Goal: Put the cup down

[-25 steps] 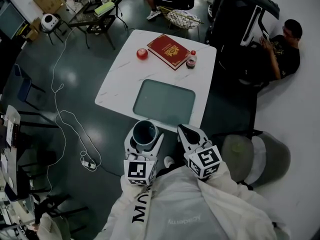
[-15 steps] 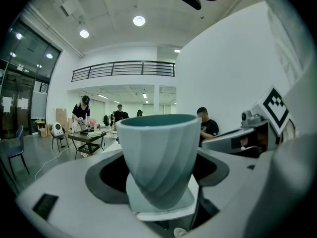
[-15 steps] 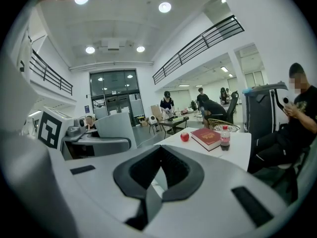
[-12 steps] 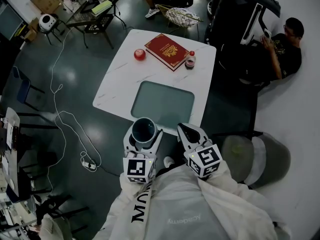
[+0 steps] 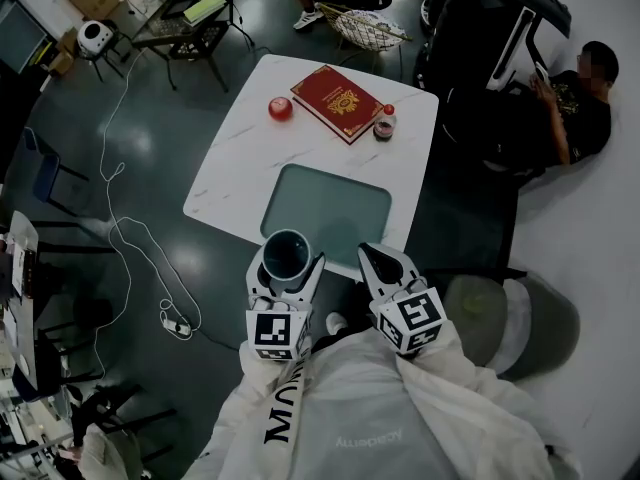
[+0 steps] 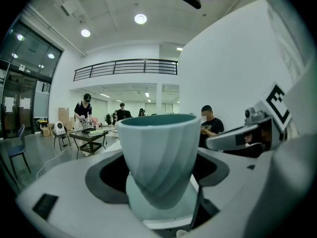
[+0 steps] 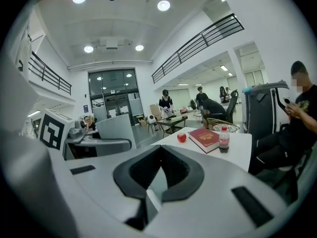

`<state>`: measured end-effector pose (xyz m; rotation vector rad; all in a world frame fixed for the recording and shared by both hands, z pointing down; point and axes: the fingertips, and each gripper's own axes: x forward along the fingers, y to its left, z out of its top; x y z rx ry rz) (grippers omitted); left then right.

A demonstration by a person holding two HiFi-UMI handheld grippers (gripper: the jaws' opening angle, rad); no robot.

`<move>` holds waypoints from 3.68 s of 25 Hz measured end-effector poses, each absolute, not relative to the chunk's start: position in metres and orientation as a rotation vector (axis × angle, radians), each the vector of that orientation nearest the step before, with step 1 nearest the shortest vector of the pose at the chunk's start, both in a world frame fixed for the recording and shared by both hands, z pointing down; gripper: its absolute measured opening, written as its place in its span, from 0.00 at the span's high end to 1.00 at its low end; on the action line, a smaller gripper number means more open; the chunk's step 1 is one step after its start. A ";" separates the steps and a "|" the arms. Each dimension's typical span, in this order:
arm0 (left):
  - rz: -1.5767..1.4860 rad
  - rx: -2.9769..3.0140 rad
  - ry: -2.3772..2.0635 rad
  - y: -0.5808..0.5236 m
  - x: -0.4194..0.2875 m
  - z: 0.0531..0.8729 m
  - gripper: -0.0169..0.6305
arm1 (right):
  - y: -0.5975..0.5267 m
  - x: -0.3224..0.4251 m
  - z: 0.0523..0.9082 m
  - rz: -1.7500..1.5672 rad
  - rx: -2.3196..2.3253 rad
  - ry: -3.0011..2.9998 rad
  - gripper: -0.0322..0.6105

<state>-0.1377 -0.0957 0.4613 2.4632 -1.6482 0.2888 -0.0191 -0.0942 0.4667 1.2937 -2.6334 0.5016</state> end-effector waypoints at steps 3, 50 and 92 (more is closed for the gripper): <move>0.283 2.453 -1.647 -0.106 -0.137 0.466 0.38 | -0.103 -0.016 0.470 0.512 1.296 -2.625 0.94; 0.406 2.174 -1.833 -0.290 -0.171 0.589 0.38 | -0.266 0.019 0.540 0.610 1.195 -2.490 0.94; 0.480 1.962 -1.941 -0.357 -0.201 0.681 0.38 | -0.338 0.010 0.585 0.682 1.053 -2.425 0.94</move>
